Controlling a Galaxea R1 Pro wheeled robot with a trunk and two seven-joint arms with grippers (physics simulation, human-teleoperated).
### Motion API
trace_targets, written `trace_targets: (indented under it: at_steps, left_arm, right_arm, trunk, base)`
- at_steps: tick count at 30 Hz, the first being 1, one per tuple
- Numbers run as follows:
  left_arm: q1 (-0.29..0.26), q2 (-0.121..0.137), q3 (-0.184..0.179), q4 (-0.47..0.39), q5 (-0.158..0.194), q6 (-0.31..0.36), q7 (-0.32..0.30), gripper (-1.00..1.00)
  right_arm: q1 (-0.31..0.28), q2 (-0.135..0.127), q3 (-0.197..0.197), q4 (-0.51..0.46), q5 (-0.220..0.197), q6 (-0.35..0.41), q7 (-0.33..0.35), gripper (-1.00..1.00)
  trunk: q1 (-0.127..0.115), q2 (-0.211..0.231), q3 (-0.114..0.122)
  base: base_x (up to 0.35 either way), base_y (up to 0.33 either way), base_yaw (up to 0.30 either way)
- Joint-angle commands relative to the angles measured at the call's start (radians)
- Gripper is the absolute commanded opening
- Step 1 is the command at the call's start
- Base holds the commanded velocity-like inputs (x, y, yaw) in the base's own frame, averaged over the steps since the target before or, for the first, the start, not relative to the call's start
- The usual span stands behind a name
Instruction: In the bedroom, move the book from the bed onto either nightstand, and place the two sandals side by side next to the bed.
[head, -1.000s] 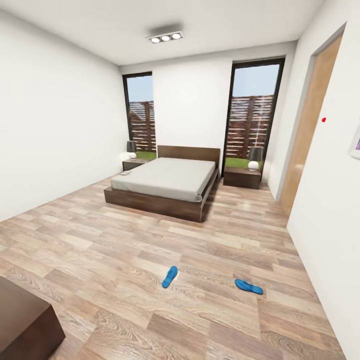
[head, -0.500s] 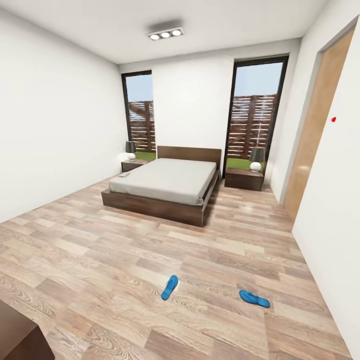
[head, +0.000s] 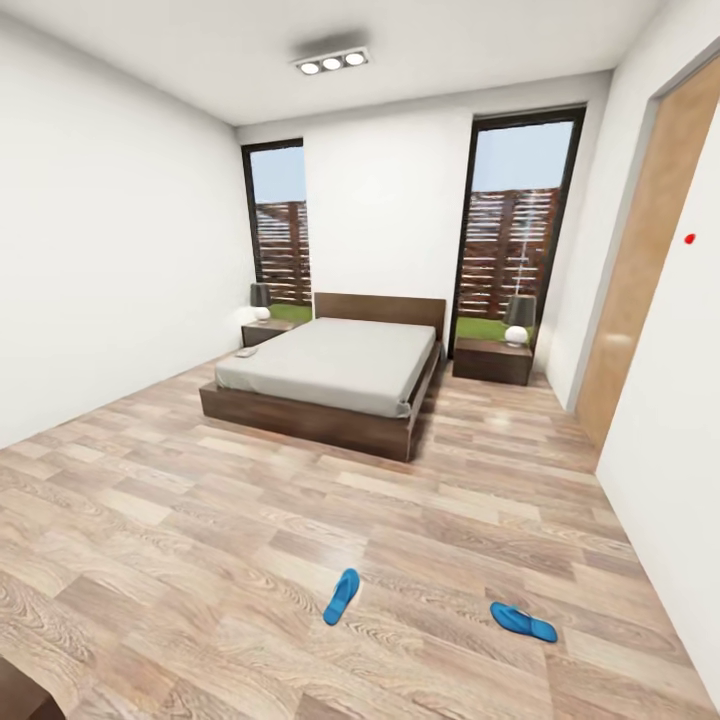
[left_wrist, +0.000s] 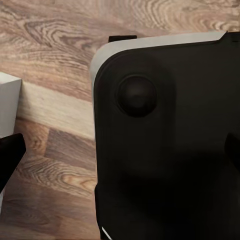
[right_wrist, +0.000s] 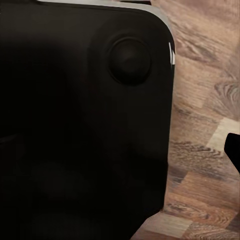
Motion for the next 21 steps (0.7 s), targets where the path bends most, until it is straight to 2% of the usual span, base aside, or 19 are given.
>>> trace_targets:
  at_steps: [1, 10, 21]
  left_arm:
    - [0.000, 0.000, -0.002, 0.000, -0.001, -0.004, 0.001, 1.00]
    - [0.000, 0.000, -0.002, 0.000, -0.001, -0.011, 0.001, 1.00]
    - [0.000, 0.000, -0.002, 0.000, -0.001, -0.013, 0.001, 1.00]
  right_arm:
    - [0.000, 0.000, 0.000, 0.000, 0.000, -0.001, 0.001, 1.00]
    - [0.000, 0.000, 0.000, 0.000, 0.000, -0.001, 0.001, 1.00]
    - [0.000, 0.000, 0.000, 0.000, 0.000, -0.001, 0.001, 1.00]
  trunk:
    - [0.001, 0.000, -0.001]
    - [0.001, 0.000, -0.001]
    - [0.001, 0.000, -0.001]
  base:
    - [0.258, 0.056, 0.000]
    - [0.201, 0.028, 0.000]
    - [0.109, 0.006, 0.000]
